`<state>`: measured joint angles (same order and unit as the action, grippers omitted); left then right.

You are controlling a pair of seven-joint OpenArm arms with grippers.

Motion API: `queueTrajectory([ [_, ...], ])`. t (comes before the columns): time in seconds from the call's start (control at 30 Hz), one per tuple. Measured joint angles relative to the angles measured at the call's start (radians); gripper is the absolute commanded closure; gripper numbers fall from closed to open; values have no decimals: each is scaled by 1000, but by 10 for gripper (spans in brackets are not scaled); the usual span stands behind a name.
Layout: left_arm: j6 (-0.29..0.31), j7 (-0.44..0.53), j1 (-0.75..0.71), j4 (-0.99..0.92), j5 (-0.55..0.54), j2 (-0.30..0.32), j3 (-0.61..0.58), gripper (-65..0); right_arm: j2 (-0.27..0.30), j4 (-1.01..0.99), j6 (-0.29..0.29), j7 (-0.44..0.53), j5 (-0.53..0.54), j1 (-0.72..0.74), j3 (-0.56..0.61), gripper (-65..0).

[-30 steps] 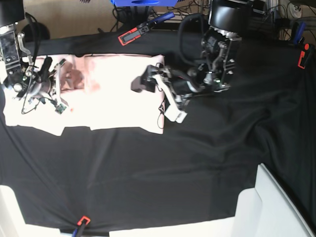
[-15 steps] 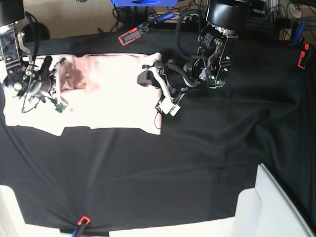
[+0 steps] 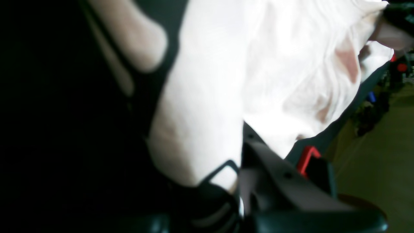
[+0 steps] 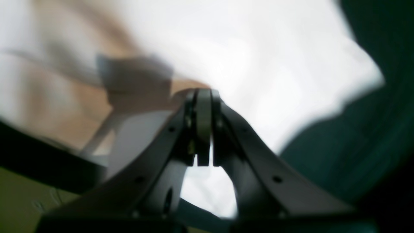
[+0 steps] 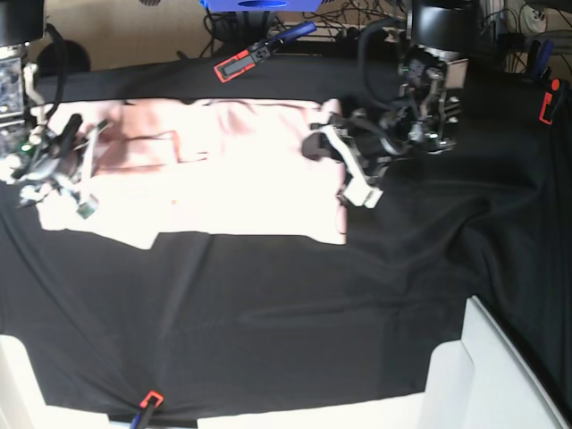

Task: Fold the T-shirt properly
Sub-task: 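Grasp the folded stack edge with the left gripper and pull it open, then release the shirt with the left gripper and raise it away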

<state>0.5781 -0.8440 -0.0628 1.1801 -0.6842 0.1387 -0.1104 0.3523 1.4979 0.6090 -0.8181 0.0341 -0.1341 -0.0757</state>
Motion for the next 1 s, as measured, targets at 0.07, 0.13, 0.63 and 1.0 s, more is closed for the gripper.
queueTrajectory([
  [0.07, 3, 8, -11, 6, -6, 23, 0, 0, -13, 3, 0, -7, 0, 2, -51, -22],
  [0.13, 3, 6, -27, 25, -6, 43, 0, 0, -25, 3, 1, -8, 0, 4, -79, -22],
  [0.63, -2, -1, -90, 134, 10, 119, 6, 0, -134, 3, 87, -220, 98, 61, -330, -337],
  [1.0, -5, -12, -117, 134, 21, 119, 227, -411, -139, 3, 87, -277, 106, 73, -367, -350],
])
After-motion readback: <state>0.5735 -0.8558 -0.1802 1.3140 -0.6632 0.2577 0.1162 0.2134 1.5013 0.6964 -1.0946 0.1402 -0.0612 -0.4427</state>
